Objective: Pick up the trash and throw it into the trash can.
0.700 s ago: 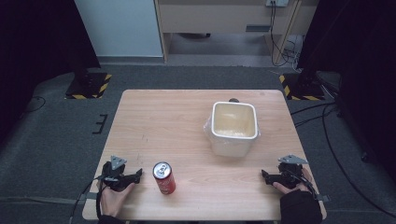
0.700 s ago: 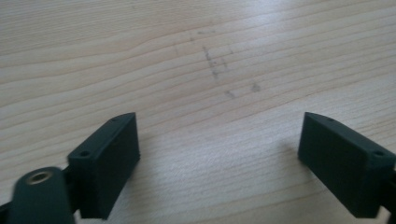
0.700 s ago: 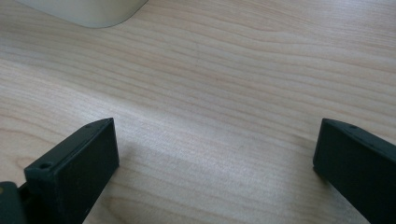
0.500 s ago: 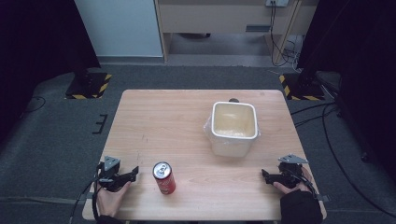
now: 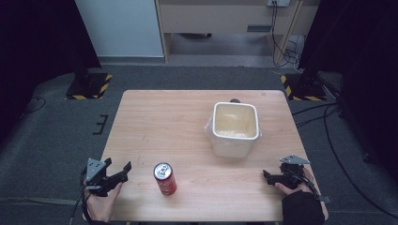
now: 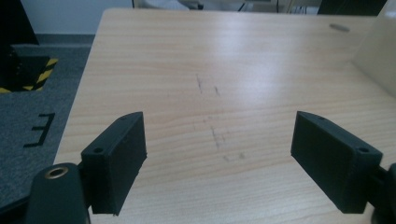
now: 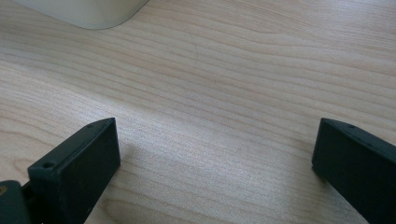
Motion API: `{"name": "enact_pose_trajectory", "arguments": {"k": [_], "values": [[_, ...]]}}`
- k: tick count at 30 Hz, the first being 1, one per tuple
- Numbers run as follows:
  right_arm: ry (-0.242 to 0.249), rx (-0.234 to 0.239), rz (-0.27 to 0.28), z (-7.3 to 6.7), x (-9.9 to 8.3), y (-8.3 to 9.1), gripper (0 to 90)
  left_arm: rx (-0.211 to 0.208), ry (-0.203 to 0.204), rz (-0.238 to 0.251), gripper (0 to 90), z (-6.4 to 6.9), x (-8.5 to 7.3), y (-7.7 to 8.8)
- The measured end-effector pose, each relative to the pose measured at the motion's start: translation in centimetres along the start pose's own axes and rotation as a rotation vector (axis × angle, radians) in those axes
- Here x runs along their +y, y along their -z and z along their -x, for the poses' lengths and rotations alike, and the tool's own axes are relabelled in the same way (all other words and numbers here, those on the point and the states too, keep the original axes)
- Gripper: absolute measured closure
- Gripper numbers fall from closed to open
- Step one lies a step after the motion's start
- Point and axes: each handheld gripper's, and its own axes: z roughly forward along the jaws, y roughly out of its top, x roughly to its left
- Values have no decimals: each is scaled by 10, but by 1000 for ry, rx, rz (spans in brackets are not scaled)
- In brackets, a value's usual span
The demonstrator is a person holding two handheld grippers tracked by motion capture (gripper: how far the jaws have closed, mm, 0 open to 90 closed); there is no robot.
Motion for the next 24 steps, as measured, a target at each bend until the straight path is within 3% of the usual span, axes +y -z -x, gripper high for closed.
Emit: {"name": "enact_pose_trajectory", "arguments": {"k": [13, 24], "values": [[1, 0, 0, 0, 0, 0, 12, -73, -9, 119, 173, 12, 21, 22], [1, -1, 0, 0, 0, 0, 12, -135, -40, 175, 170, 28, 32, 33]]}}
